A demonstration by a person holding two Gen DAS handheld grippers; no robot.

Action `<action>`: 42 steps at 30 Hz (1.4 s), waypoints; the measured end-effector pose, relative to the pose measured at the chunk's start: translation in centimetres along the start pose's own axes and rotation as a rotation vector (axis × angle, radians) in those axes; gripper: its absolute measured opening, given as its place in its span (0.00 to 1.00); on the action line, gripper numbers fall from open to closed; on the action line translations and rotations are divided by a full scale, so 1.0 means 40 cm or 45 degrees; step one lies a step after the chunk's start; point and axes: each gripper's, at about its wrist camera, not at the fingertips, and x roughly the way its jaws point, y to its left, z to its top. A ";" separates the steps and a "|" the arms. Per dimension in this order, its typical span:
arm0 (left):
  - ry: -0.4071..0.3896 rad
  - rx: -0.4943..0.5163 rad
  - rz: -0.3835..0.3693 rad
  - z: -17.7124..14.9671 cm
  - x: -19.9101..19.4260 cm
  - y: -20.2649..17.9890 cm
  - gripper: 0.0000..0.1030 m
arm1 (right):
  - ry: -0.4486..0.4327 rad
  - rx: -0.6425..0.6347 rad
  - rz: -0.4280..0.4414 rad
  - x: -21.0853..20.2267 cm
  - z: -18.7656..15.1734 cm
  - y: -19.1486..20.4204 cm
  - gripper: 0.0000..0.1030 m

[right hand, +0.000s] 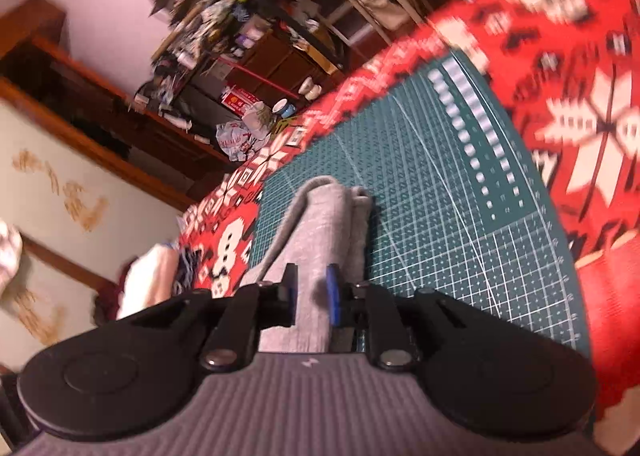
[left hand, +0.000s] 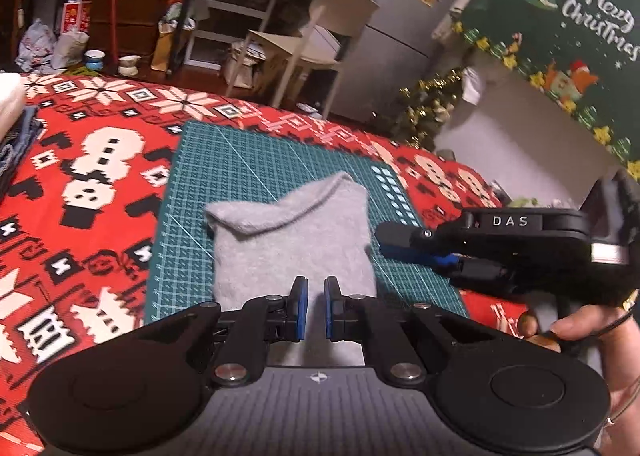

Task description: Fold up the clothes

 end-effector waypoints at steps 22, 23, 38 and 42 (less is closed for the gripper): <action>0.086 -0.131 -0.100 0.003 0.023 0.035 0.05 | -0.012 -0.038 -0.014 0.105 0.027 0.020 0.05; 0.102 -0.139 -0.095 0.001 0.032 0.039 0.05 | -0.007 -0.048 -0.017 0.120 0.027 0.020 0.05; 0.065 -0.228 -0.095 -0.005 -0.017 0.068 0.04 | -0.087 0.015 -0.033 0.111 0.054 -0.011 0.08; 0.000 -0.440 -0.121 0.000 -0.019 0.132 0.04 | 0.004 -0.024 0.059 0.092 0.029 0.038 0.08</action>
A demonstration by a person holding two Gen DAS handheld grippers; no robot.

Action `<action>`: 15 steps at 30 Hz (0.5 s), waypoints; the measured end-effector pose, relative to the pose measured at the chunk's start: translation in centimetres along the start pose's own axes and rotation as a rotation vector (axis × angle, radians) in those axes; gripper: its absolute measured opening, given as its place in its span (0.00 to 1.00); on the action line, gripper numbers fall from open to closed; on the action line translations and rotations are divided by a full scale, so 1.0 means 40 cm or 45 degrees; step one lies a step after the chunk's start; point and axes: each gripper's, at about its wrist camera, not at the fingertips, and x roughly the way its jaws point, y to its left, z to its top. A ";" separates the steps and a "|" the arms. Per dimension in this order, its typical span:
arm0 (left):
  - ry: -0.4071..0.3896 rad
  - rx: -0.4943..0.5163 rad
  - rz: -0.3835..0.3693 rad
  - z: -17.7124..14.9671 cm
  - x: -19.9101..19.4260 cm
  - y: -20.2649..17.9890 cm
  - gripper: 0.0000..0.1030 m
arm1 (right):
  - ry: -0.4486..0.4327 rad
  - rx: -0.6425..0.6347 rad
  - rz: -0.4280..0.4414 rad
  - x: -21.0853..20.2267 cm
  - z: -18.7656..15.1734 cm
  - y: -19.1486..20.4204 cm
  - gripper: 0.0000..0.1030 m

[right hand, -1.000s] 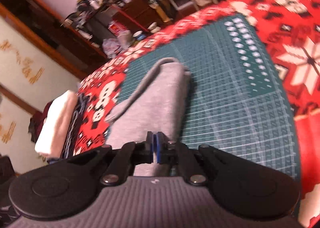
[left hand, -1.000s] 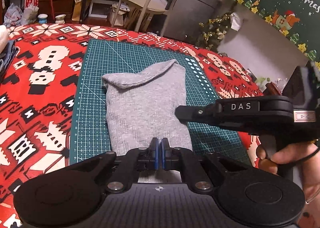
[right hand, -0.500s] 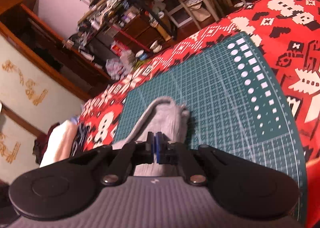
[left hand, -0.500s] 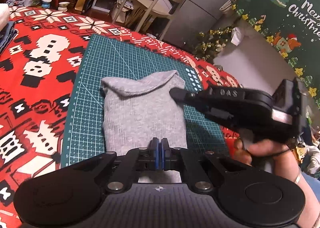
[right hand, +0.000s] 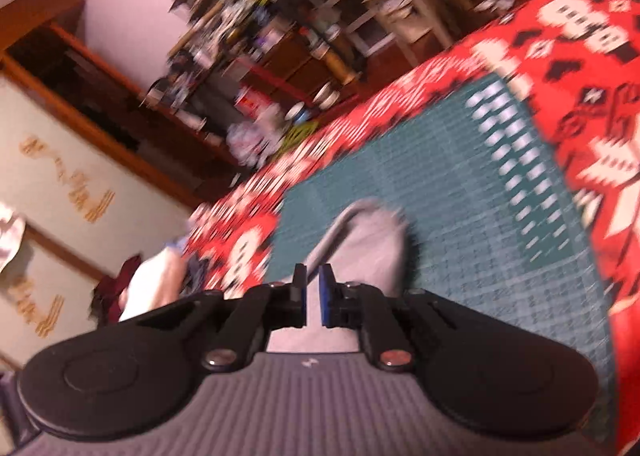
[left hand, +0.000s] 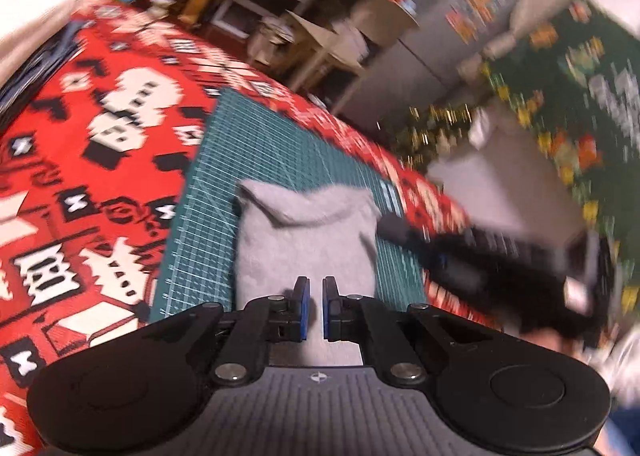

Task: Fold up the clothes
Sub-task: 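Grasp the grey shirt bundle with both grippers from its sides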

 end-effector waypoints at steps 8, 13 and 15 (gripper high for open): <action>0.008 -0.198 -0.017 0.030 0.041 0.065 0.04 | 0.185 -0.123 -0.016 0.097 -0.068 0.075 0.05; 0.014 -0.128 0.038 0.027 0.035 0.048 0.02 | 0.174 -0.142 -0.083 0.075 -0.072 0.082 0.02; 0.000 -0.095 0.043 0.022 0.019 0.035 0.03 | 0.160 -0.149 -0.090 0.054 -0.072 0.089 0.09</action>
